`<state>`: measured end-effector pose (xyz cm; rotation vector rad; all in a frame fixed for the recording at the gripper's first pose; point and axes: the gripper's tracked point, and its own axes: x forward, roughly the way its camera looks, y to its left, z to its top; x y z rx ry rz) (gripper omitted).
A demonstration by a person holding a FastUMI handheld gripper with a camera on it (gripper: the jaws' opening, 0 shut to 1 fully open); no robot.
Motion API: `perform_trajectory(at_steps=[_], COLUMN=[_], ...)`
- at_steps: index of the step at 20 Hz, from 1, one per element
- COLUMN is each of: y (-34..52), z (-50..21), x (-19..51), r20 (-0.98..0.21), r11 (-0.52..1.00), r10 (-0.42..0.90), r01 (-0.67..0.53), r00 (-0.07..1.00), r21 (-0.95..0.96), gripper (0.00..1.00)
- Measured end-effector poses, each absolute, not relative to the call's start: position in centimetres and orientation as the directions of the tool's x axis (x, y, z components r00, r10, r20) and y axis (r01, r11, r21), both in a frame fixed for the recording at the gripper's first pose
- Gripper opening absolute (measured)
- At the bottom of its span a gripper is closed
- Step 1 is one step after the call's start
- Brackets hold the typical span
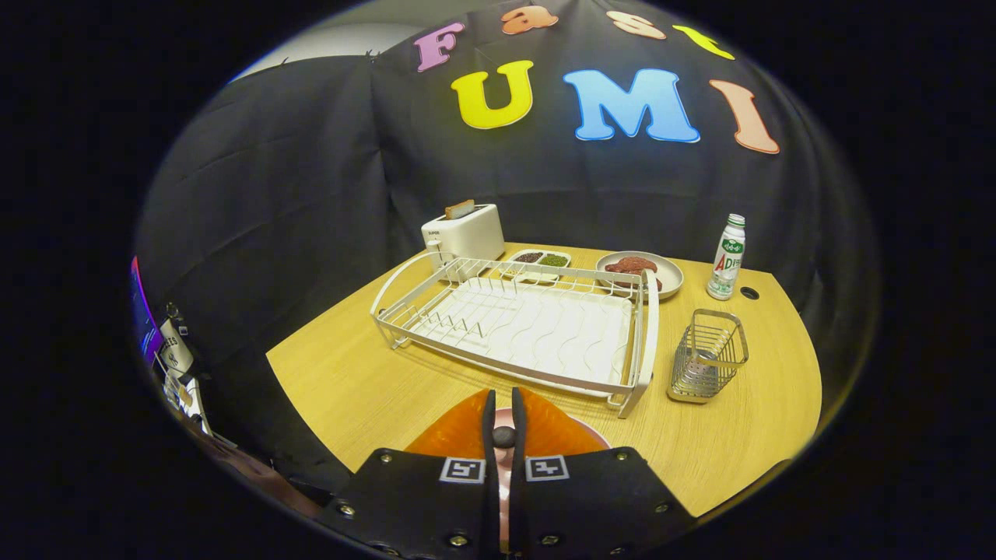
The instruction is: Take the plate from the dish rack, then take the spoon from the basket and place it into the plate.
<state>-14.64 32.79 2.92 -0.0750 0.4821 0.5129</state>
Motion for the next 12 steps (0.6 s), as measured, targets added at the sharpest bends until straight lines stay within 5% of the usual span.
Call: perform_trajectory(at_steps=[6,12], y=[29.0,24.3], z=[5.7,15.1], x=[-13.2,-11.0], r20=[-0.416,-0.197], r11=[0.931,0.98], r10=[0.335,0.189], r01=[-0.365,-0.198], r00=[0.845,0.962], r21=[0.008,-0.03], gripper=[0.21,0.24])
